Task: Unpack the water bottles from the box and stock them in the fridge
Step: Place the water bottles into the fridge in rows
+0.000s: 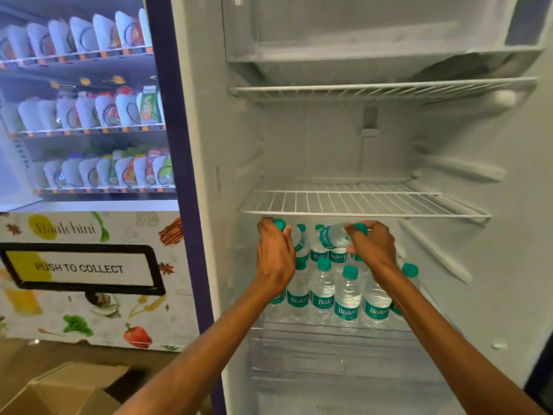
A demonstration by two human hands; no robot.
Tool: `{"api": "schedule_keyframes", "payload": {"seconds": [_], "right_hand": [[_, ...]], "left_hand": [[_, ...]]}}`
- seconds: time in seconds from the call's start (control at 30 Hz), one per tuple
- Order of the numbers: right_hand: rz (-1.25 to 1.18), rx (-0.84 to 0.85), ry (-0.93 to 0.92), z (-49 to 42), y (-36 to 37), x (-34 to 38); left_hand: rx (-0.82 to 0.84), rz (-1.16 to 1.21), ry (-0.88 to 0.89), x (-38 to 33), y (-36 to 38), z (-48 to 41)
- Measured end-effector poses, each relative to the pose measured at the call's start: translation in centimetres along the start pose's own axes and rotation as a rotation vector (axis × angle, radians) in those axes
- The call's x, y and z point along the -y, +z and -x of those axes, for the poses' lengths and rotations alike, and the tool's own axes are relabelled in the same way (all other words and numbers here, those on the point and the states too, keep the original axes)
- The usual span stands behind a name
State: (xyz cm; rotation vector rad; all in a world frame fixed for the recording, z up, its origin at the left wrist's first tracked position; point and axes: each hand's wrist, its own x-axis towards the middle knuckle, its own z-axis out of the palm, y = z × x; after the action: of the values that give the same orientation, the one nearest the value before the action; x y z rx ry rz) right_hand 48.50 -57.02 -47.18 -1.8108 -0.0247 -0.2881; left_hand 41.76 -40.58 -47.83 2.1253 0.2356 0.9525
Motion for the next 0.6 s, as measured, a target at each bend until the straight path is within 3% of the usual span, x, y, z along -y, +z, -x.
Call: {"api": "schedule_keyframes", "payload": {"seconds": [0.13,0.37,0.6], "right_hand": [[0.193,0.140,-0.065,-2.6,2.5,-0.1],[0.467,0.378,-0.121,-6.2,7.2,-0.1],[0.638,0.488,-0.211,-7.6,11.5,-1.2]], "left_hand": [[0.123,0.033,-0.287,1.2,1.4,-3.5],[0.292,-0.445,-0.256,4.8,3.5,-7.1],[0.346,-0.479,-0.266,6.1,5.2,-8.7]]}}
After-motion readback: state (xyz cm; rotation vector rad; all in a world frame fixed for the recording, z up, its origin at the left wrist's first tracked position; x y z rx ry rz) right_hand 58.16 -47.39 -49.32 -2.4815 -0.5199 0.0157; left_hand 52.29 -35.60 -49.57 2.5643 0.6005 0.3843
